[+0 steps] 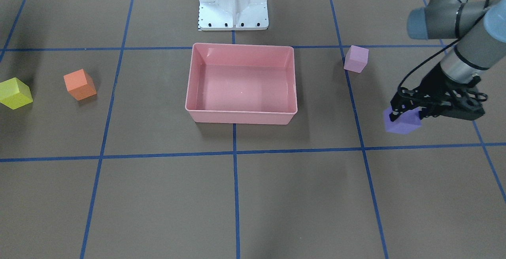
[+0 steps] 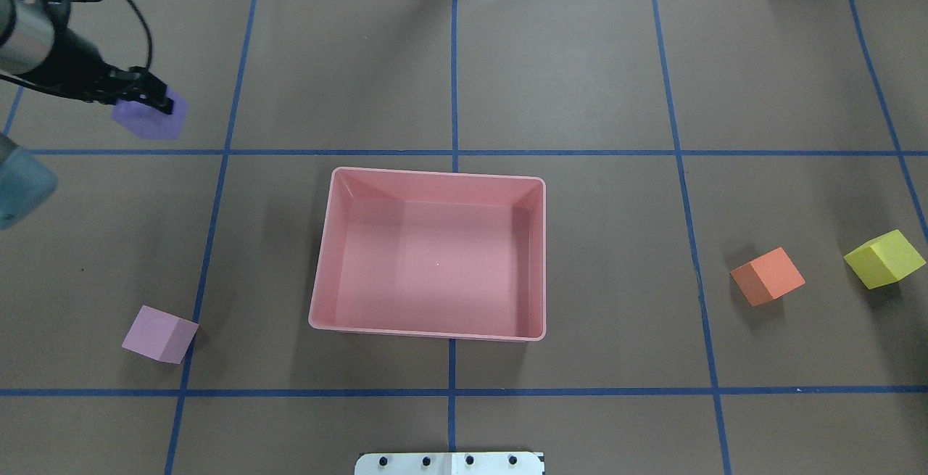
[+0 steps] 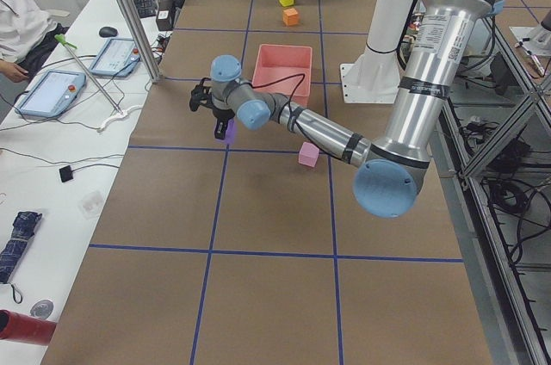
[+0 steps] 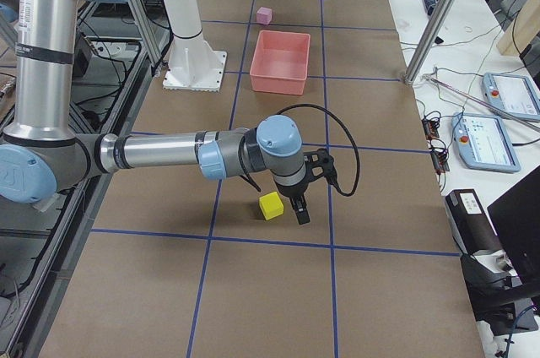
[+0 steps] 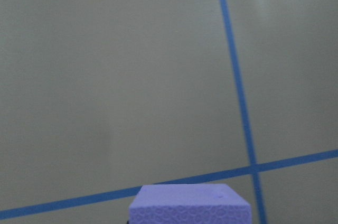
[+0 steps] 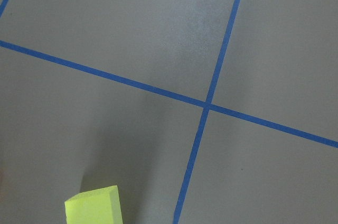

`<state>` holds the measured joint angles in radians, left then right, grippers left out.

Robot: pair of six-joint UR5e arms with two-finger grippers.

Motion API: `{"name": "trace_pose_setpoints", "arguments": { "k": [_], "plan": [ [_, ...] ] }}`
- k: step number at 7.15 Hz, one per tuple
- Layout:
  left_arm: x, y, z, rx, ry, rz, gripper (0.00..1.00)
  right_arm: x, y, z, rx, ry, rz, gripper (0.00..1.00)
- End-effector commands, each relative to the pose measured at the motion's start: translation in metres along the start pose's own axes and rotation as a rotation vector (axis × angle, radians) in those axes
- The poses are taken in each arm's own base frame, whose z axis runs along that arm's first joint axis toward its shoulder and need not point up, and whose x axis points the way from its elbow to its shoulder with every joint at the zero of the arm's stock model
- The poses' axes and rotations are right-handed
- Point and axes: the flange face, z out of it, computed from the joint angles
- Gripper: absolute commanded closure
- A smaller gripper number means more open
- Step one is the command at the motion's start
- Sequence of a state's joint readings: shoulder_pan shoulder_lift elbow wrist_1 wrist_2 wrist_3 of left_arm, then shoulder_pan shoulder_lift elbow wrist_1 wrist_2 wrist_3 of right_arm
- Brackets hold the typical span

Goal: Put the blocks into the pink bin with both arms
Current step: 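Carry the purple cube over the pink bin and release it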

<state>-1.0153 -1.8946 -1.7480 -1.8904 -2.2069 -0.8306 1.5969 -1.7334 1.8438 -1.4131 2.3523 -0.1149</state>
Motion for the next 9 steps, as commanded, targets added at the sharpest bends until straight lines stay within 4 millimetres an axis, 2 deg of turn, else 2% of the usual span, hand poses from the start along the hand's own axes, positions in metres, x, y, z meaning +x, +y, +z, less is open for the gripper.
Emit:
{"name": "trace_pose_setpoints", "arguments": {
  "k": [1, 2, 3, 4, 5, 6, 7, 8, 9],
  "plan": [
    [0.175, 0.036, 0.036, -0.029, 0.052, -0.081, 0.62, -0.001, 0.0, 0.0, 0.0, -0.007, 0.024, 0.0],
    [0.24, 0.043, 0.032, -0.049, 0.042, -0.114, 0.62, -0.005, -0.002, 0.003, -0.004, -0.009, 0.044, 0.0],
    [0.304, 0.073, 0.043, -0.053, 0.005, -0.122, 0.62, -0.01, -0.004, 0.009, -0.016, -0.015, 0.049, 0.0],
    [0.334, 0.102, 0.064, -0.021, -0.03, -0.086, 0.58, -0.013, -0.006, 0.011, -0.018, -0.016, 0.046, 0.0],
    [0.342, 0.126, 0.081, 0.014, -0.062, -0.054, 0.22, -0.017, -0.007, 0.013, -0.023, -0.02, 0.054, 0.01],
    [0.348, 0.136, 0.085, 0.036, -0.071, -0.039, 0.0, -0.032, -0.013, 0.022, -0.032, -0.037, 0.087, 0.0],
    [0.349, 0.132, 0.064, 0.046, -0.039, -0.029, 0.0, -0.052, -0.021, 0.028, 0.005, -0.057, 0.109, 0.0],
    [0.326, 0.13, 0.035, 0.012, -0.043, 0.041, 0.0, -0.088, -0.03, 0.044, 0.044, -0.096, 0.14, 0.0],
    [0.272, 0.111, 0.01, 0.016, -0.08, 0.129, 0.0, -0.12, -0.032, 0.065, 0.033, -0.124, 0.101, 0.0]
  ]
}}
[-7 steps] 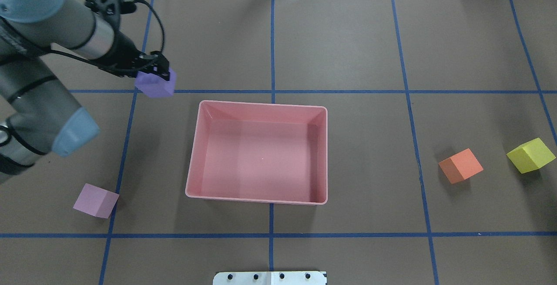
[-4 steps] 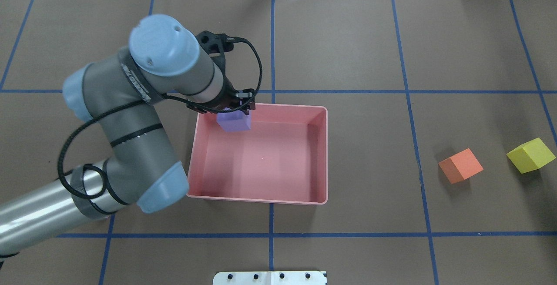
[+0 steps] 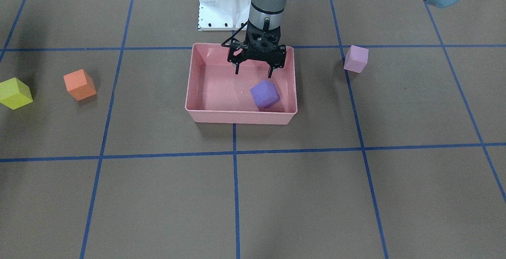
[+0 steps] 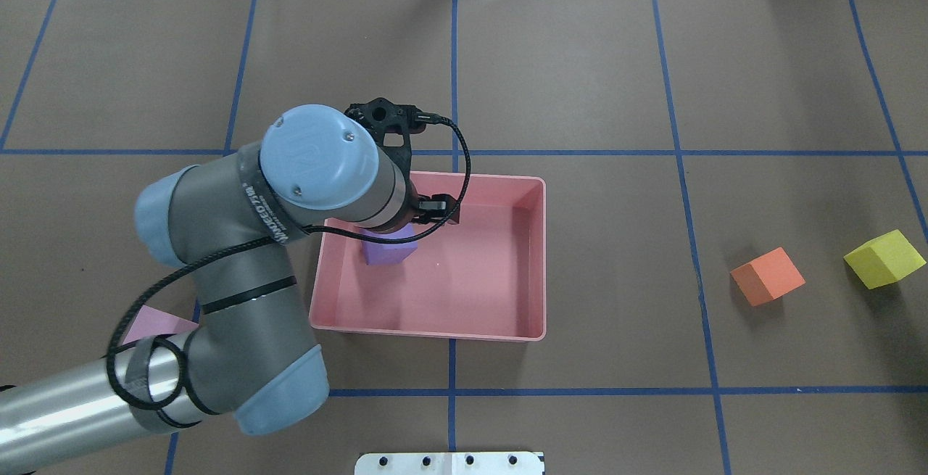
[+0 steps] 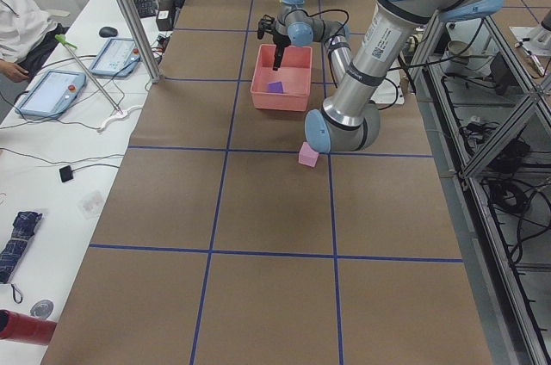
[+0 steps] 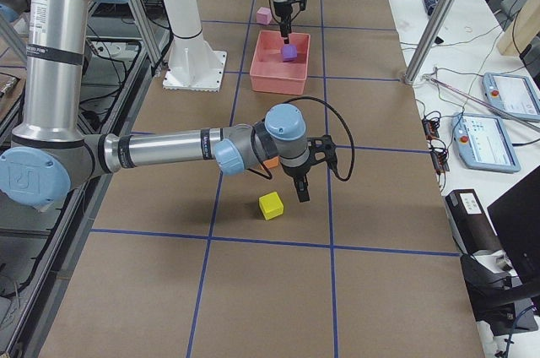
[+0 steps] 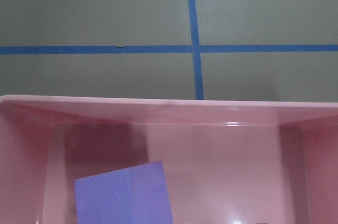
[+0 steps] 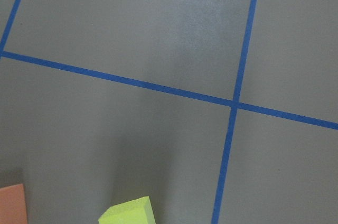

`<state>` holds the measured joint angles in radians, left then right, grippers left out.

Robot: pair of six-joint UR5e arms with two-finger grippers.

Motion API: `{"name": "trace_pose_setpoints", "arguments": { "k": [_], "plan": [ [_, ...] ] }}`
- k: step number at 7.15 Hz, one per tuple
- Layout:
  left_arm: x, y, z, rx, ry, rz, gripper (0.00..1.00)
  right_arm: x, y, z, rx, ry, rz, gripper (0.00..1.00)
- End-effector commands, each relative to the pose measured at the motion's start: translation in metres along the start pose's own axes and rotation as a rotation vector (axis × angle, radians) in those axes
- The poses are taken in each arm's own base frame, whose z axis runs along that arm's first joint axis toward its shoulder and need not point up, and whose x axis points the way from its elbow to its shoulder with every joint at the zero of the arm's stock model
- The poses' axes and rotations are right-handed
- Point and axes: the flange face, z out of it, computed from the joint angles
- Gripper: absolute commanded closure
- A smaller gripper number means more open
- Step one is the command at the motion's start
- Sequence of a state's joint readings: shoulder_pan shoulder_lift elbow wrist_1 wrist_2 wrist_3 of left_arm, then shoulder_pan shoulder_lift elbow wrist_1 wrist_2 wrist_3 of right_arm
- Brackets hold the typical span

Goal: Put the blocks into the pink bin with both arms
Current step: 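Carry the purple cube over the pink bin and release it, then withdraw the left gripper while the right gripper descends onto the orange cube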

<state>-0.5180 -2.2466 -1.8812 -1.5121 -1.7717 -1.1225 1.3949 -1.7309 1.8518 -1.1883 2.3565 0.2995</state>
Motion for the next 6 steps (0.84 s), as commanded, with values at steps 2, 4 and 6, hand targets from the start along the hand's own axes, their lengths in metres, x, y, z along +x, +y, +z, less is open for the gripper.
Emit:
{"name": "trace_pose_setpoints", "arguments": {
  "k": [2, 4, 6],
  "plan": [
    [-0.17, -0.057, -0.041, -0.02, -0.106, 0.212, 0.0, -0.083, 0.011, 0.06, -0.031, -0.079, -0.144, 0.0],
    [-0.18, -0.061, -0.043, -0.016, -0.117, 0.204, 0.0, -0.133, 0.027, 0.09, -0.058, -0.041, -0.139, 0.0],
    [-0.178, -0.06, -0.043, -0.017, -0.115, 0.202, 0.0, -0.187, 0.048, 0.113, -0.059, -0.025, -0.149, 0.0]
  ]
}}
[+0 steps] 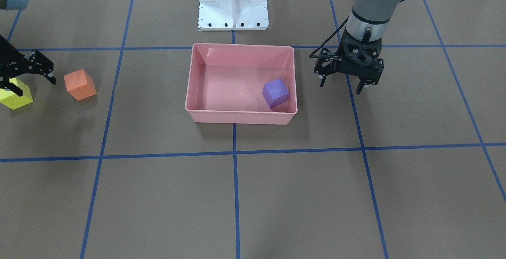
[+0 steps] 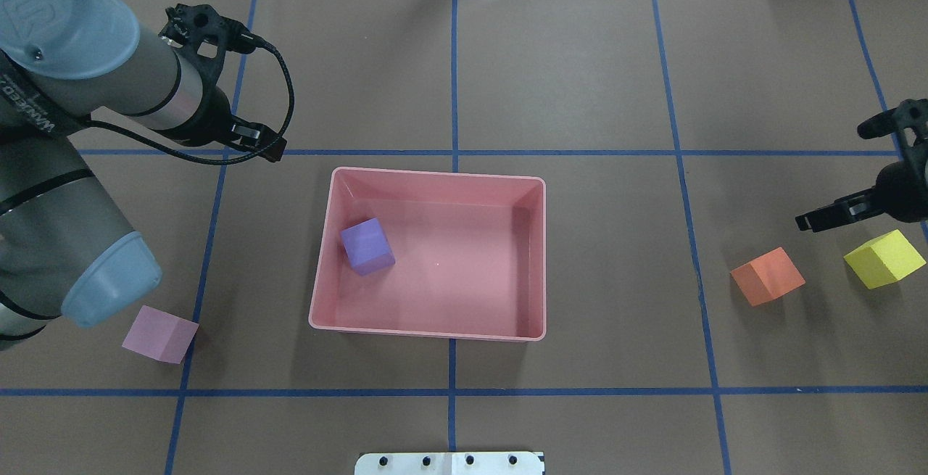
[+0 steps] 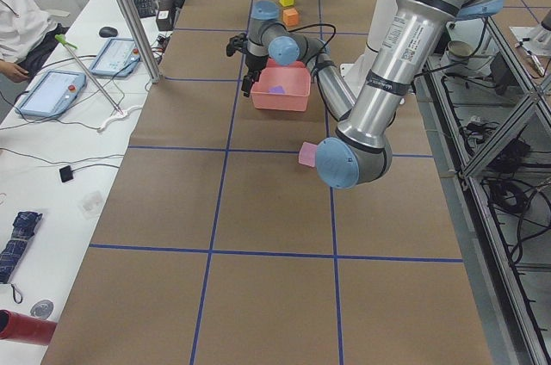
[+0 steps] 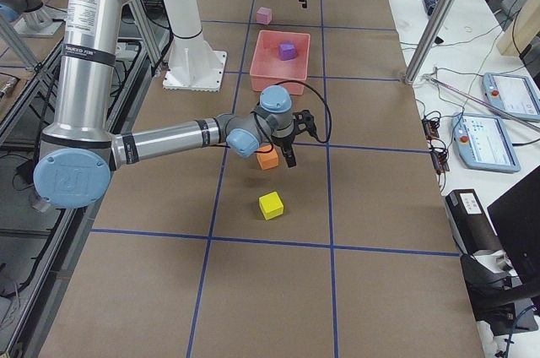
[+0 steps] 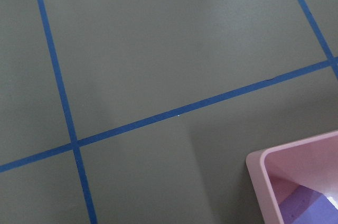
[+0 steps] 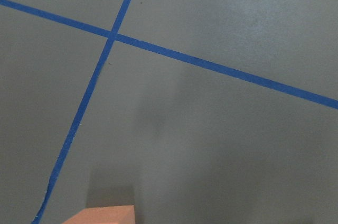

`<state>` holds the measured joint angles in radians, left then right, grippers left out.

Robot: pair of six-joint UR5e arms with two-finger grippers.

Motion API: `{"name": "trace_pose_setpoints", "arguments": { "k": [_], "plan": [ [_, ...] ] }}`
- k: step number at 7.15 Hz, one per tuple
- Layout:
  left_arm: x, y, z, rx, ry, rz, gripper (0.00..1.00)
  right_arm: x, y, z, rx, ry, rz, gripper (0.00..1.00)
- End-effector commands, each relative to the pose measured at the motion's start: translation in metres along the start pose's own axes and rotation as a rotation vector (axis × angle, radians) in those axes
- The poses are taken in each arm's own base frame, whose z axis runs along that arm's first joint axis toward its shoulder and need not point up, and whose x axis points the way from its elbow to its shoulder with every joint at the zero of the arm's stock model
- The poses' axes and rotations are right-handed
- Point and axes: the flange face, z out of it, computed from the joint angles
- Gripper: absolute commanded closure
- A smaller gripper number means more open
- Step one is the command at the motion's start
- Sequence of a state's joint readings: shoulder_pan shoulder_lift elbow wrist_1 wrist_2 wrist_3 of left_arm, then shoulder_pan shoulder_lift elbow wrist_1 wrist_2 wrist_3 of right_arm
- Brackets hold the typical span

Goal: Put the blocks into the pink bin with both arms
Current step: 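Withdraw the left gripper while the right gripper descends onto the orange cube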

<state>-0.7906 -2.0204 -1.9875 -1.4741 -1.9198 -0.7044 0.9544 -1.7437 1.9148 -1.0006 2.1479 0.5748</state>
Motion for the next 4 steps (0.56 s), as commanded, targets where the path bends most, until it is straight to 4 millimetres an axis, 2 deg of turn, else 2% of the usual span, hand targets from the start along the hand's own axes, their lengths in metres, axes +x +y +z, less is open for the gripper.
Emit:
{"name": "trace_pose_setpoints", "arguments": {
  "k": [1, 2, 4],
  "plan": [
    [0.0, -0.001, -0.001, 0.002, 0.001, -0.001, 0.0, -0.051, 0.024, 0.027, 0.012, -0.004, 0.003, 0.0],
    [0.0, -0.001, 0.0, 0.0, 0.0, -0.002, 0.0, -0.061, 0.031, 0.037, 0.022, 0.007, -0.011, 0.0],
    [0.001, -0.001, -0.001, 0.002, 0.001, -0.003, 0.0, -0.058, 0.051, 0.05, -0.007, 0.044, -0.024, 0.0]
  ]
}}
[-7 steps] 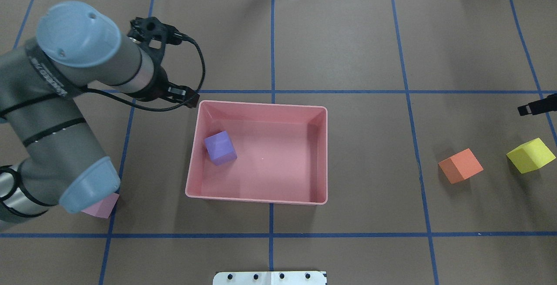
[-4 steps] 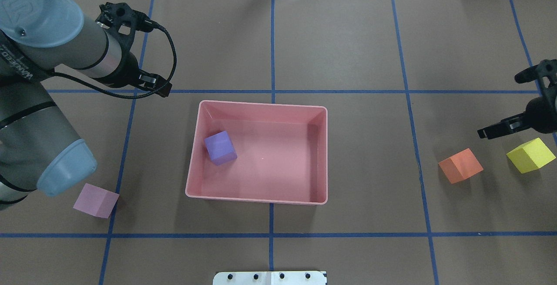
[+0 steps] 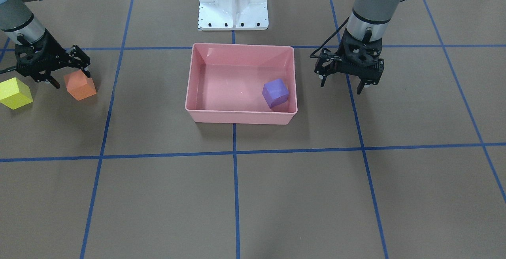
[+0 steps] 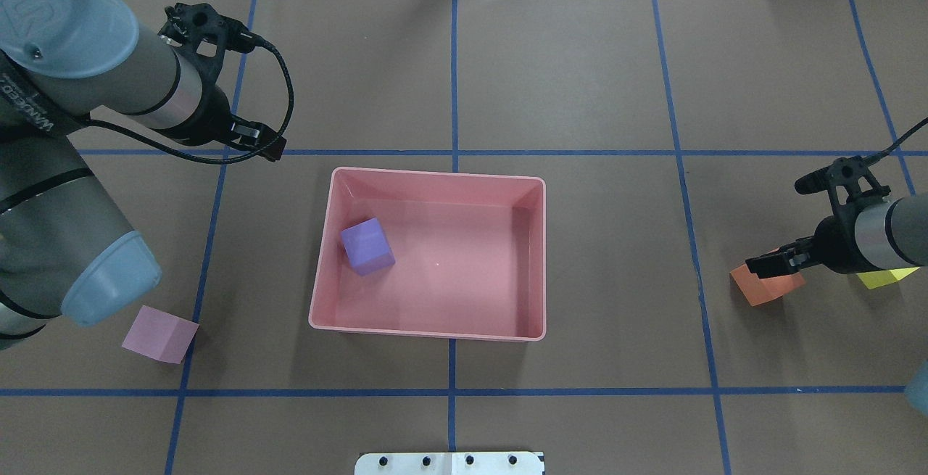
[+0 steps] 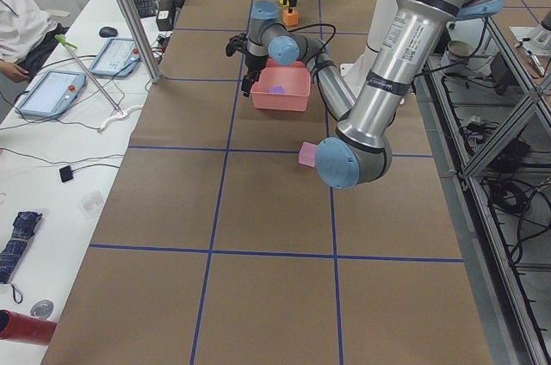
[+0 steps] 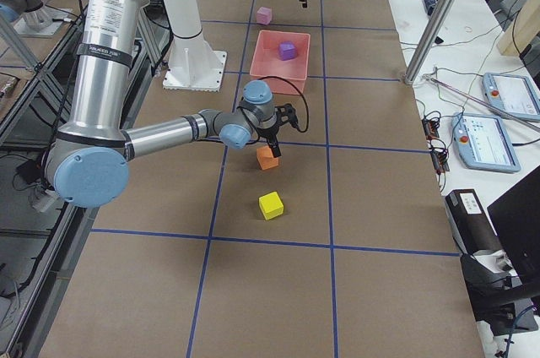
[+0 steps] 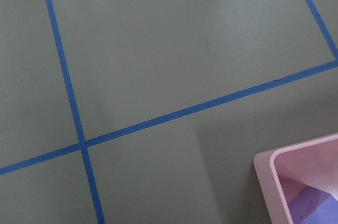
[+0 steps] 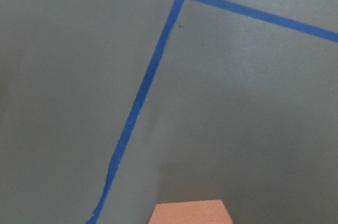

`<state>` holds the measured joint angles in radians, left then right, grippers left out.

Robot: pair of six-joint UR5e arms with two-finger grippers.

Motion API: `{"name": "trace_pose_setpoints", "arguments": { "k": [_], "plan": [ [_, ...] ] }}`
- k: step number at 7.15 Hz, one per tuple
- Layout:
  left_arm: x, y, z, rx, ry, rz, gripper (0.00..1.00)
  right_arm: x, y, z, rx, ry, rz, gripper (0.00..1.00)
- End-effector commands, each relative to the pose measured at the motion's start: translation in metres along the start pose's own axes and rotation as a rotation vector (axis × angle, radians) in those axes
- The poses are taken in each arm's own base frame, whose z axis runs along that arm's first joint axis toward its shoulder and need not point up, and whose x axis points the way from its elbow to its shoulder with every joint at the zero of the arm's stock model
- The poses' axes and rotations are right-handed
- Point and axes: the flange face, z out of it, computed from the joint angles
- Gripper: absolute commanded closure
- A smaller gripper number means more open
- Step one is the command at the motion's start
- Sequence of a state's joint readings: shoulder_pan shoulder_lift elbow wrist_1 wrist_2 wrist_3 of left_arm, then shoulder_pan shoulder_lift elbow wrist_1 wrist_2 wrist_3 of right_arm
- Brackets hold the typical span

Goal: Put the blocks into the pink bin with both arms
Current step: 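Withdraw the left gripper while the right gripper descends onto the orange cube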

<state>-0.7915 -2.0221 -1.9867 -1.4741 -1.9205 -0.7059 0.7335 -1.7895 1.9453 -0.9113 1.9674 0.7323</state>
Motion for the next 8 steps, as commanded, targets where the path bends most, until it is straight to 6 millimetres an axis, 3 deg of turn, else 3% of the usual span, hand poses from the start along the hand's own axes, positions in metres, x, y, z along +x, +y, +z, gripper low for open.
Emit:
{"name": "trace_pose_setpoints", "arguments": {
  "k": [1, 4, 5, 6, 7, 8],
  "plan": [
    [0.001, 0.0, 0.0, 0.0, 0.001, 0.0, 0.0, 0.001, 0.016, 0.014, -0.028, 0.023, -0.01, 0.0],
    [0.001, 0.0, 0.001, -0.002, -0.001, -0.001, 0.0, 0.007, 0.025, 0.042, -0.065, 0.052, -0.014, 0.01],
    [0.0, 0.0, 0.002, -0.003, -0.002, -0.001, 0.0, 0.007, 0.024, 0.044, -0.065, 0.052, -0.014, 0.36],
    [0.001, 0.0, 0.001, -0.002, -0.001, -0.001, 0.0, 0.004, 0.021, 0.043, -0.06, 0.048, -0.017, 0.84],
    [0.001, 0.0, 0.001, -0.002, -0.001, -0.001, 0.0, -0.001, 0.018, 0.039, -0.05, 0.038, -0.019, 1.0],
    [-0.001, 0.0, -0.001, 0.002, 0.0, 0.004, 0.0, -0.017, 0.011, 0.024, -0.029, 0.007, 0.03, 1.0]
  ]
}}
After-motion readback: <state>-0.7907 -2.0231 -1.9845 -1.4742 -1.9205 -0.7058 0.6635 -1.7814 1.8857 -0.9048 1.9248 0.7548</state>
